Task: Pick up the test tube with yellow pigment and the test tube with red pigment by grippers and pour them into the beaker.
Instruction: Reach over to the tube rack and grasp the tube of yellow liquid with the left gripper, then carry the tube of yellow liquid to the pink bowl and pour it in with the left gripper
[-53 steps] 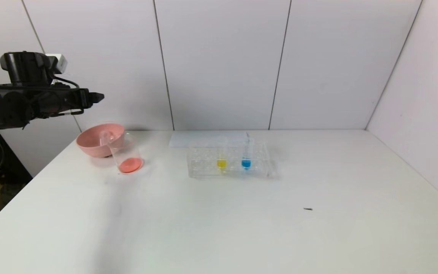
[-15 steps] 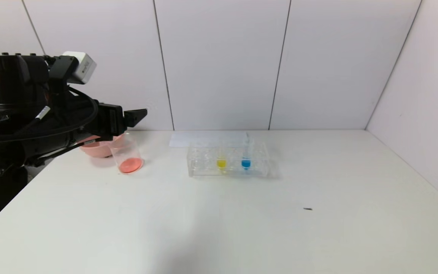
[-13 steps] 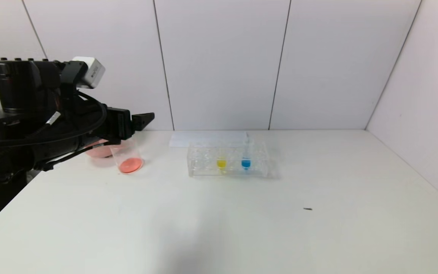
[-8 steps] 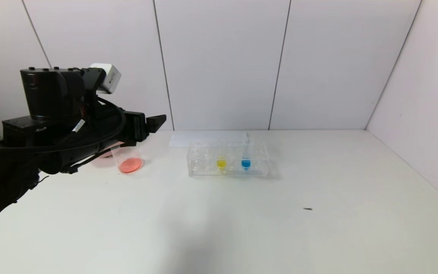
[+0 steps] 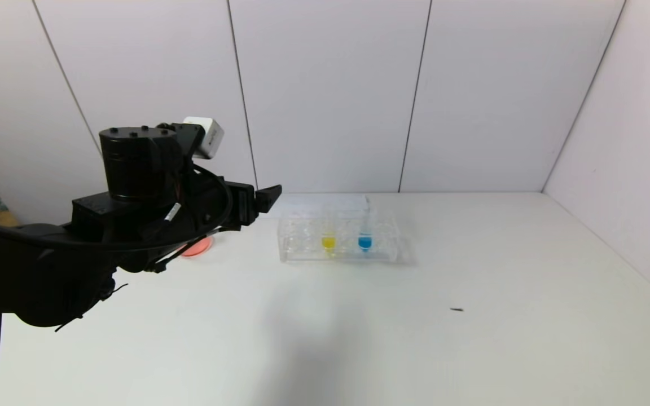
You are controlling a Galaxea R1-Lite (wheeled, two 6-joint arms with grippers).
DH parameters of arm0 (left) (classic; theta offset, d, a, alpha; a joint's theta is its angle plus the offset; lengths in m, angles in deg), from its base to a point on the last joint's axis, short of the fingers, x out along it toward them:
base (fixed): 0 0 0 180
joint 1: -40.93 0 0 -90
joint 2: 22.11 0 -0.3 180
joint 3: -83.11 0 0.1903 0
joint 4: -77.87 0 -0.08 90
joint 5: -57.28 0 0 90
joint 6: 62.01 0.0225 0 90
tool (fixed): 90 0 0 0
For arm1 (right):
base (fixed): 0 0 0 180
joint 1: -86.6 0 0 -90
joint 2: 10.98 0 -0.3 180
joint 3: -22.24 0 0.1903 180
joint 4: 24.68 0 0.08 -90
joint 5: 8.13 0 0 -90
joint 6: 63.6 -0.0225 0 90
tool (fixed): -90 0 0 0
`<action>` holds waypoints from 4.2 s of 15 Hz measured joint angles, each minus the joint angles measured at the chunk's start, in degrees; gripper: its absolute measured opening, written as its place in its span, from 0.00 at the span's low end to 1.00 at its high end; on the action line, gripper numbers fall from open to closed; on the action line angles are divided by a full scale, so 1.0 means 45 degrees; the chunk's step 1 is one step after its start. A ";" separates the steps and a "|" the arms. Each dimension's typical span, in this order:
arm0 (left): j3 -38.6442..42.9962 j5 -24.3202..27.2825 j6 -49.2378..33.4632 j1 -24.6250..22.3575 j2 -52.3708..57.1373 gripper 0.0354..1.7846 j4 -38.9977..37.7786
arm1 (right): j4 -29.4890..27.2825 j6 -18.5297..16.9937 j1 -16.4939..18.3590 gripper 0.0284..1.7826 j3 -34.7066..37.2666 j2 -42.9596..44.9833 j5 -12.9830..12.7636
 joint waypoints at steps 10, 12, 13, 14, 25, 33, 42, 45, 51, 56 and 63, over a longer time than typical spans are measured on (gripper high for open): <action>0.0423 -0.1368 -0.0507 0.1493 -0.0721 0.99 -0.1159 | 0.0000 -0.0005 0.0000 0.95 0.0000 0.0000 0.0000; 0.0534 -0.1739 -0.0458 0.1812 -0.1192 0.99 -0.2219 | 0.0000 -0.0005 0.0000 0.95 0.0000 0.0000 0.0000; 0.0563 -0.1777 -0.0439 0.1940 -0.1401 0.99 -0.2579 | 0.0000 0.0000 0.0000 0.95 0.0000 0.0000 0.0000; 0.0588 -0.1783 -0.0433 0.2007 -0.1585 0.99 -0.2714 | 0.0000 -0.0005 0.0000 0.95 0.0000 0.0000 0.0000; 0.0024 -0.2278 -0.0390 0.2687 -0.3581 0.99 -0.3749 | 0.0000 0.0000 0.0000 0.95 0.0000 0.0000 0.0000; -0.1336 -0.2476 -0.0379 0.2706 -0.4876 0.99 -0.3682 | 0.0000 0.0000 0.0000 0.95 0.0000 0.0000 0.0000; -0.2633 -0.2492 -0.0344 0.2582 -0.6071 0.99 -0.3546 | 0.0000 -0.0005 0.0000 0.95 0.0000 0.0000 0.0000; -0.2731 -0.2511 -0.0344 0.2503 -0.6212 0.99 -0.3541 | 0.0000 0.0000 0.0000 0.95 0.0000 0.0000 0.0000; -0.2812 -0.2560 -0.0228 0.2492 -0.6393 0.89 -0.3565 | 0.0000 0.0000 0.0000 0.95 0.0000 0.0000 0.0000; -0.2891 -0.2538 -0.0157 0.2492 -0.6431 0.46 -0.3549 | 0.0000 0.0000 0.0000 0.95 0.0000 0.0000 0.0000; -0.2872 -0.2536 -0.0135 0.2498 -0.6407 0.23 -0.3546 | 0.0000 0.0000 0.0000 0.95 0.0000 0.0000 0.0000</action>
